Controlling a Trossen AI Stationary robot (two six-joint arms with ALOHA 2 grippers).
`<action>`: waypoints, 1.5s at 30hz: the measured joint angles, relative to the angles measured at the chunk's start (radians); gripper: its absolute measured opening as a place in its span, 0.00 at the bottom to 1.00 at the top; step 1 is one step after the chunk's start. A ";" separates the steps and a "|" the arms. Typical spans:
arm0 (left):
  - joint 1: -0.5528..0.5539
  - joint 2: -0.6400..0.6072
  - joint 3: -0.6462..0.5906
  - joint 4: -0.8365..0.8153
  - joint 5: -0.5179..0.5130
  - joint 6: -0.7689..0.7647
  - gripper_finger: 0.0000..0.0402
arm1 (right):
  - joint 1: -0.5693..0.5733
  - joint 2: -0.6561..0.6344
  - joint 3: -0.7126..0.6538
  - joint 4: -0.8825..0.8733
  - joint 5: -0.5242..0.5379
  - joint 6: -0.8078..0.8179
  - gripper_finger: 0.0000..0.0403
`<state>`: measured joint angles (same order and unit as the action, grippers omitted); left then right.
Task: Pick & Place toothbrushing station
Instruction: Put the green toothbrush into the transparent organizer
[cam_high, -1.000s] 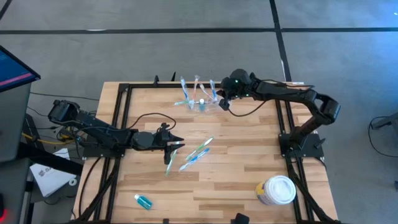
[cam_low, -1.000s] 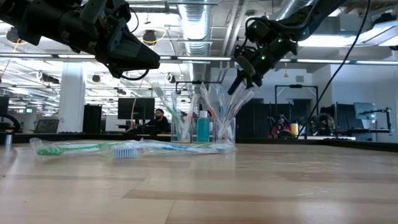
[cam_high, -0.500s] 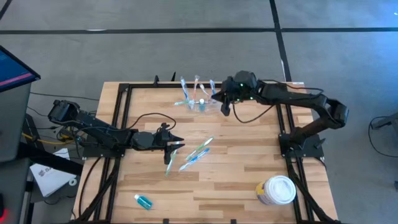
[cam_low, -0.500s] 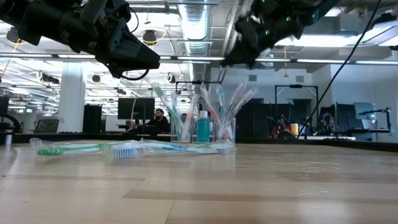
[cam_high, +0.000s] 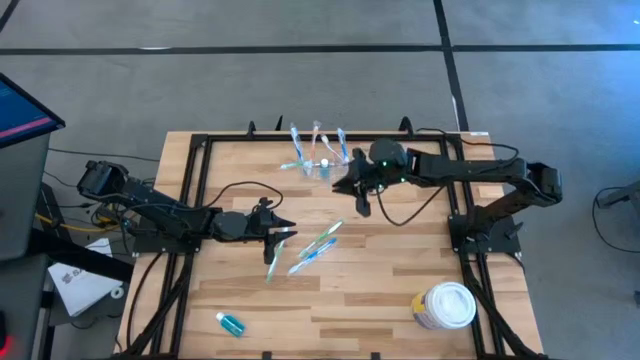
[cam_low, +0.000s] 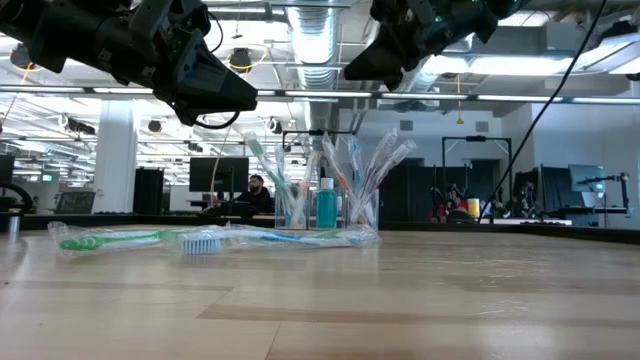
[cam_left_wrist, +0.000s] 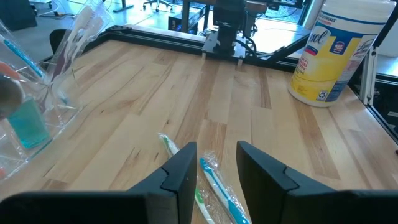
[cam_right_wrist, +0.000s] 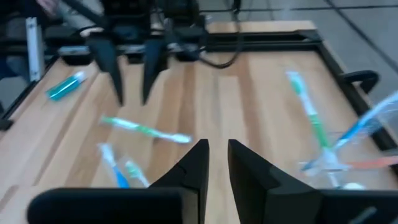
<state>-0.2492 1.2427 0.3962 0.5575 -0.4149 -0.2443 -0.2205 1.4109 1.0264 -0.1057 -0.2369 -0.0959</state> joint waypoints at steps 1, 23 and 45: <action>0.000 0.000 0.000 0.000 0.000 0.000 0.26 | 0.013 0.000 0.000 -0.007 0.001 0.000 0.13; 0.000 0.000 0.000 0.000 0.000 -0.008 0.26 | 0.249 0.094 0.000 -0.076 0.023 0.010 0.13; -0.002 0.000 0.000 0.000 0.000 -0.008 0.26 | 0.351 0.474 0.106 0.055 0.059 -0.016 0.13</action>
<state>-0.2508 1.2427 0.3962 0.5575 -0.4145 -0.2520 0.1303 1.8847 1.1323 -0.0504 -0.1779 -0.1116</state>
